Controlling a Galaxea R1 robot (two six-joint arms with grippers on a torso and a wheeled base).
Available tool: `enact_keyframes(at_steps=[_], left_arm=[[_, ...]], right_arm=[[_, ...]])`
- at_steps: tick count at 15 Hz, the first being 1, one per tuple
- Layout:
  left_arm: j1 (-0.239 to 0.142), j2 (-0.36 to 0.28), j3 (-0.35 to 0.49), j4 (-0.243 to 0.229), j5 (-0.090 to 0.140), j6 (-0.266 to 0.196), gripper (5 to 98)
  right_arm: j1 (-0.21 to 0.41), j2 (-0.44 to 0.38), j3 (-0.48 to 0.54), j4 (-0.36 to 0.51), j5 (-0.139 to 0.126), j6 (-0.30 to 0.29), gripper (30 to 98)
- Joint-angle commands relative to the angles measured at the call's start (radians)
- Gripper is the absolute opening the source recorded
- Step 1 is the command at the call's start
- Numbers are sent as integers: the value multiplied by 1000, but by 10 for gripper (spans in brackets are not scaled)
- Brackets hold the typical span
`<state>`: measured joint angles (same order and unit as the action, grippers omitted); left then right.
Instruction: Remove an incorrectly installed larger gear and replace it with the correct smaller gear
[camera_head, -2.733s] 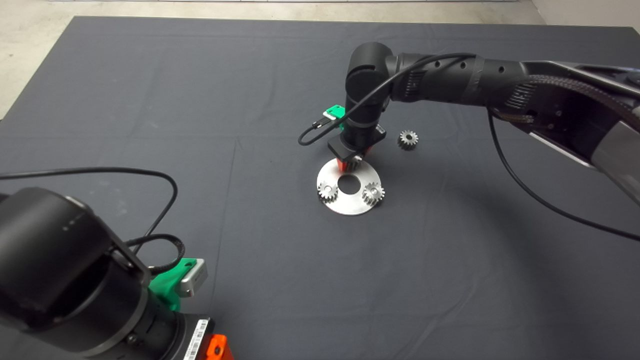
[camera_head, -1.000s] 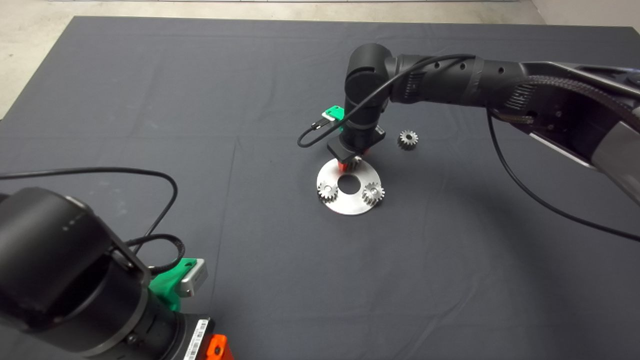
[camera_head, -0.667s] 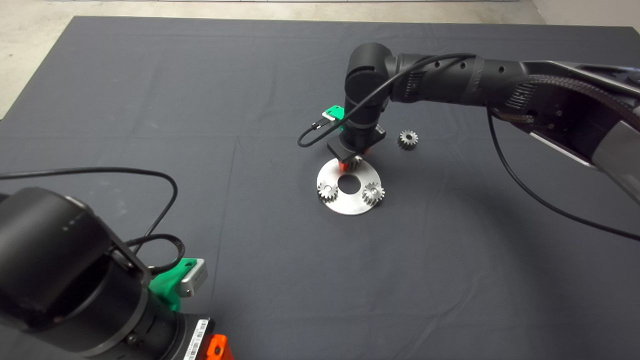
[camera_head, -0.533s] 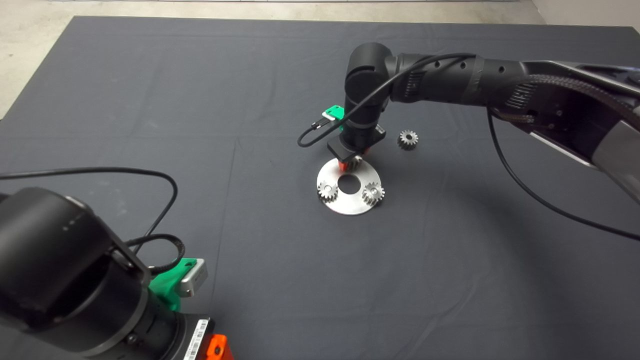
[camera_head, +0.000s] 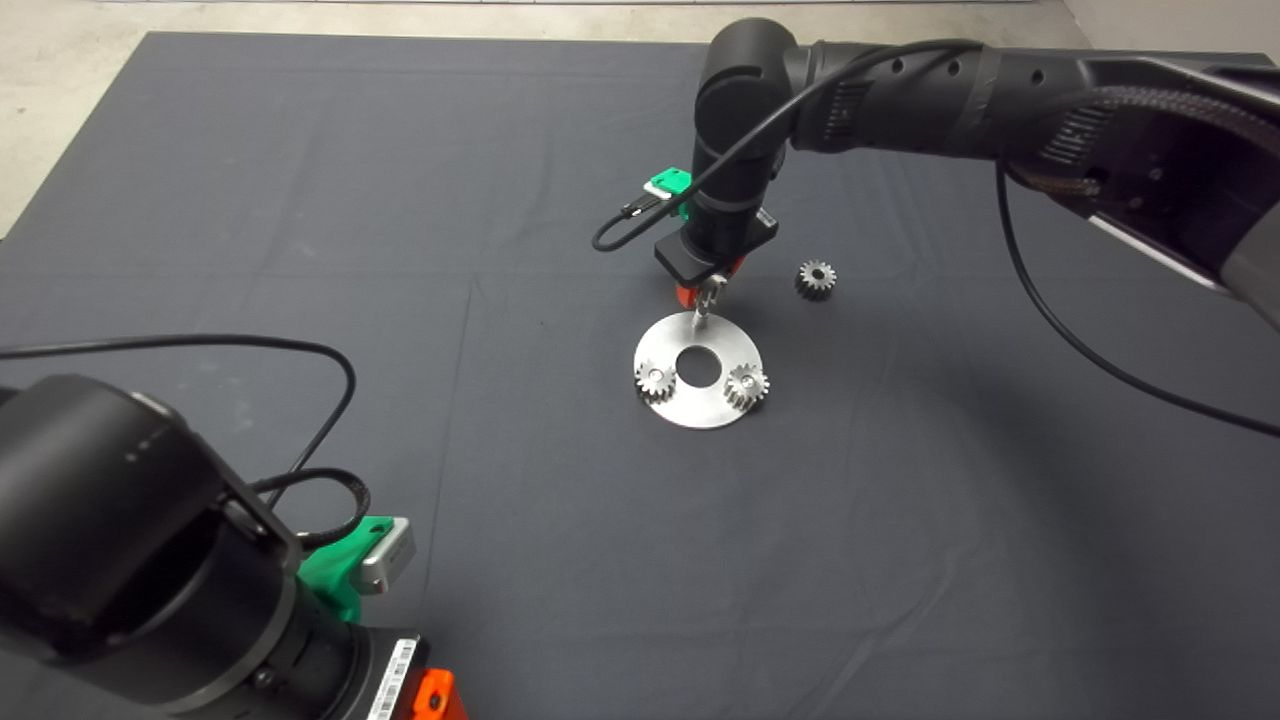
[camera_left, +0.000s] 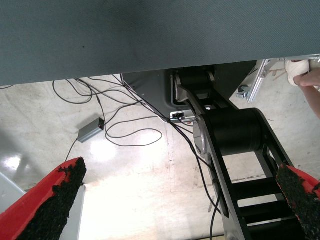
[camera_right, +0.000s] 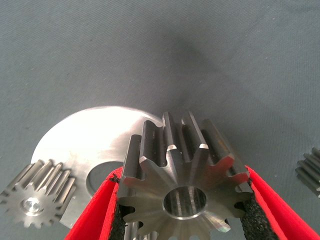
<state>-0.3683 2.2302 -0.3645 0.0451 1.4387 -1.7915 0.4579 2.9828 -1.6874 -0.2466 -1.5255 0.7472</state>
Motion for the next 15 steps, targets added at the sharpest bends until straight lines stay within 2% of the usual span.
enact_keyframes(at_steps=[1,5,11,15], left_arm=[[-5,0,11,-17,-3,-3,981],[-5,0,12,-17,-3,-3,981],[-5,3,12,-17,-3,-3,981],[-5,7,12,-17,-3,-3,981]], right_arm=[[59,-12,51,61,-87,-2,483],[58,-80,65,63,-89,3,483],[53,-276,295,63,-96,9,483],[45,-368,408,61,-96,38,483]])
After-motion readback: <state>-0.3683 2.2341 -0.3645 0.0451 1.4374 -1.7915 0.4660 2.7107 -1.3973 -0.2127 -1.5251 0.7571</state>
